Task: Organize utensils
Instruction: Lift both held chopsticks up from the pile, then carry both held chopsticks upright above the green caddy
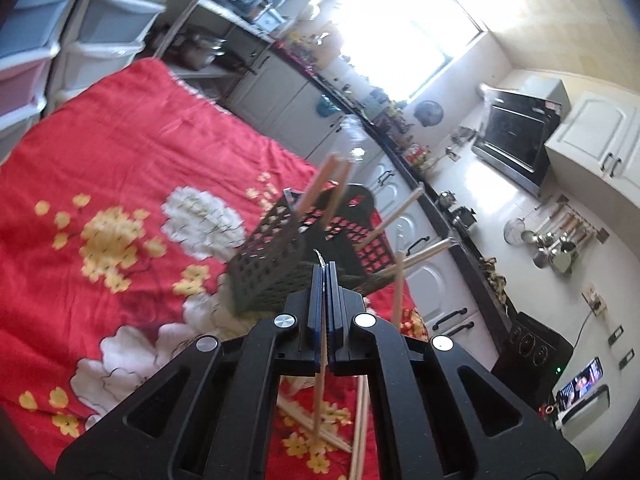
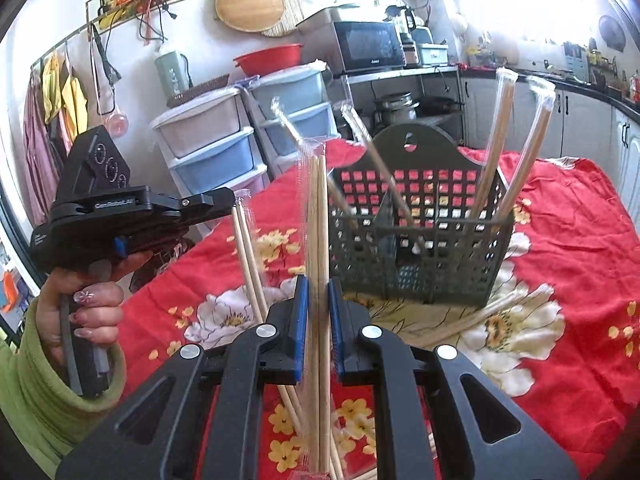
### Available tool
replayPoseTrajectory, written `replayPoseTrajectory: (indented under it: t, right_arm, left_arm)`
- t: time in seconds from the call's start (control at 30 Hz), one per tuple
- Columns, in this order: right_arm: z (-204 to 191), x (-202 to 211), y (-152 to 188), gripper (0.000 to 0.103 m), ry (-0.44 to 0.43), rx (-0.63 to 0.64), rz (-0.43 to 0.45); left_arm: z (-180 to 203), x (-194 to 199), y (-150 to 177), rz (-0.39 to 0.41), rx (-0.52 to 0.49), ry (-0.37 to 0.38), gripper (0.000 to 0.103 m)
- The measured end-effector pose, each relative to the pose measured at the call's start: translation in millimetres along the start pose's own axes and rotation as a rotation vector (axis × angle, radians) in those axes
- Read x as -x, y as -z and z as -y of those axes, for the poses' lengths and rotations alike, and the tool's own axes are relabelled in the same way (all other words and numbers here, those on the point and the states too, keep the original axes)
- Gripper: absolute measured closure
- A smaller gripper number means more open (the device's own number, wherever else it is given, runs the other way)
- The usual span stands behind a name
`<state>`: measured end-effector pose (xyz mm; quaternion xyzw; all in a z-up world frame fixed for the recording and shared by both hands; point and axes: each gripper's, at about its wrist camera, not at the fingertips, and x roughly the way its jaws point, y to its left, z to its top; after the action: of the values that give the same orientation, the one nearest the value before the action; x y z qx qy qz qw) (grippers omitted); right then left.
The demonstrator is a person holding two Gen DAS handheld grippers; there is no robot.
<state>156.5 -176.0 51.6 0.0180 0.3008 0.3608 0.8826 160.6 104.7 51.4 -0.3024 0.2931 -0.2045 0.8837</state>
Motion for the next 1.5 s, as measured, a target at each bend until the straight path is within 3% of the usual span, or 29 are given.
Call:
replayPoseTrajectory:
  t: [0.67, 1.5]
  right_arm:
    - [13.5, 27.1, -17.0, 0.092, 0.064, -0.014, 0.105]
    - [24.5, 42.9, -67.4, 0.092, 0.101, 0.003, 0.307]
  left_arm:
    - [56.8, -7.3, -16.6, 0.019, -0.143, 0.065, 0.103]
    - [111.8, -1.0, -61.5, 0.142, -0.224, 0.144, 0.103]
